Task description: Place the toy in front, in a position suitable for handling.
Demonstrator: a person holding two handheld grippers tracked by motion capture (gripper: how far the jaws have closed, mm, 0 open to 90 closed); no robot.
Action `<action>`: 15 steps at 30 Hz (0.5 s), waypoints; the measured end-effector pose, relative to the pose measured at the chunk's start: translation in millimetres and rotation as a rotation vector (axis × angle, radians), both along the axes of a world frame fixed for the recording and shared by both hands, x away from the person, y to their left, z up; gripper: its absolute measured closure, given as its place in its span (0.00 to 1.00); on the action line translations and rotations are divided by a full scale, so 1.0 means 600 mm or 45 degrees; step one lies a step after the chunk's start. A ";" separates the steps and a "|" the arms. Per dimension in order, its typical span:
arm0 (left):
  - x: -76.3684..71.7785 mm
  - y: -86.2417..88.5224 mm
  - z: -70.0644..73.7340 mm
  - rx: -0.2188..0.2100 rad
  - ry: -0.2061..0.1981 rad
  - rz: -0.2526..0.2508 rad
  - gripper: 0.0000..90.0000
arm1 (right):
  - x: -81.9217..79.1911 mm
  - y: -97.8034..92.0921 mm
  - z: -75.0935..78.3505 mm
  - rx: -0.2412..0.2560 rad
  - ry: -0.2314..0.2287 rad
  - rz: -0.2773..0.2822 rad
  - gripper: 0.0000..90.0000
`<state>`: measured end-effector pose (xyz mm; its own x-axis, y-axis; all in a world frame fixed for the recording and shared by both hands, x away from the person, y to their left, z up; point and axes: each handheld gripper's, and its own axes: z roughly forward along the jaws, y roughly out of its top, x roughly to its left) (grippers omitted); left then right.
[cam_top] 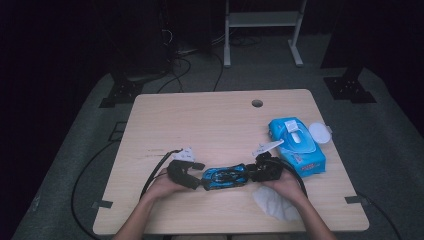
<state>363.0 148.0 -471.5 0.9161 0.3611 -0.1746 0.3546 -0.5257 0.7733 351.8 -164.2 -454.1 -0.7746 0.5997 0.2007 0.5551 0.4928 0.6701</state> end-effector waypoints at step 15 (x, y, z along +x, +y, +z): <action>-0.003 -0.005 0.000 -0.012 0.047 0.000 0.29 | -0.046 -0.010 0.002 0.013 -0.225 0.014 0.71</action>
